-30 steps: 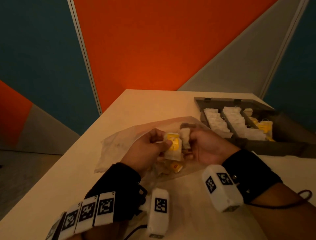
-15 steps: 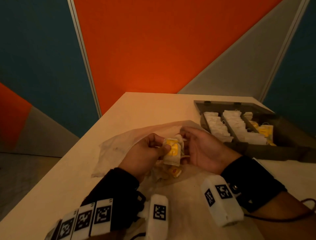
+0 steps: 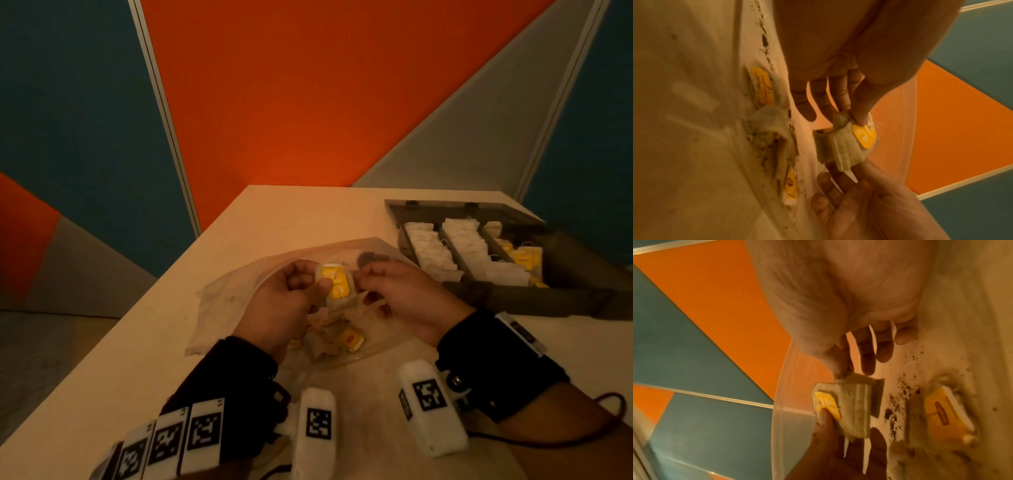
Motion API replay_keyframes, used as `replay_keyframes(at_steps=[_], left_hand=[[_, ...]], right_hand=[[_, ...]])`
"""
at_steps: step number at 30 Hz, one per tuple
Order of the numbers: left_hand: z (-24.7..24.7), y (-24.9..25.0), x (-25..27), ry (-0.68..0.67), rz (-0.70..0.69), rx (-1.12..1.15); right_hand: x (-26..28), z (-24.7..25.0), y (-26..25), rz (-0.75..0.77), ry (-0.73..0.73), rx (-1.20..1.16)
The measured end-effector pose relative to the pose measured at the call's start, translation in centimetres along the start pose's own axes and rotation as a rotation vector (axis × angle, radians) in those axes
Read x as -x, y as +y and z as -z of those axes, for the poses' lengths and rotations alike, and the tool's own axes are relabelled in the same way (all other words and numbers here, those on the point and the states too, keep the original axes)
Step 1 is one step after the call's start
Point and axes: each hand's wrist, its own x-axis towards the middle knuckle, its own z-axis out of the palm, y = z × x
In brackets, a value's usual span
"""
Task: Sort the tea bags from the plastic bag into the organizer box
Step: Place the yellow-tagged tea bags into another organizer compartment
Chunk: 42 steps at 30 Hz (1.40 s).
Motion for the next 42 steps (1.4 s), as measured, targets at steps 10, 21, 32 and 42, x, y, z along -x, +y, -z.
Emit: replay_keyframes(at_steps=[10,21,32,42], left_hand=[[0.4,-0.3,0.1,-0.010,-0.073,0.036],[0.6,-0.7,-0.6,-0.047,-0.048,-0.013],[0.2,-0.6,-0.1,-0.050,0.031,-0.027],[0.0,0.4,0.5,-0.017,0.000,-0.008]], right_hand=[[1.1,-0.3,-1.0,0.093,-0.233,0.040],[1.2,0.4,-1.6,0.054,-0.077,-0.144],[0.0,0.2,-0.3,0.120,-0.045,-0.108],[0.8,0.1,-1.8,0.334,0.030,0.252]])
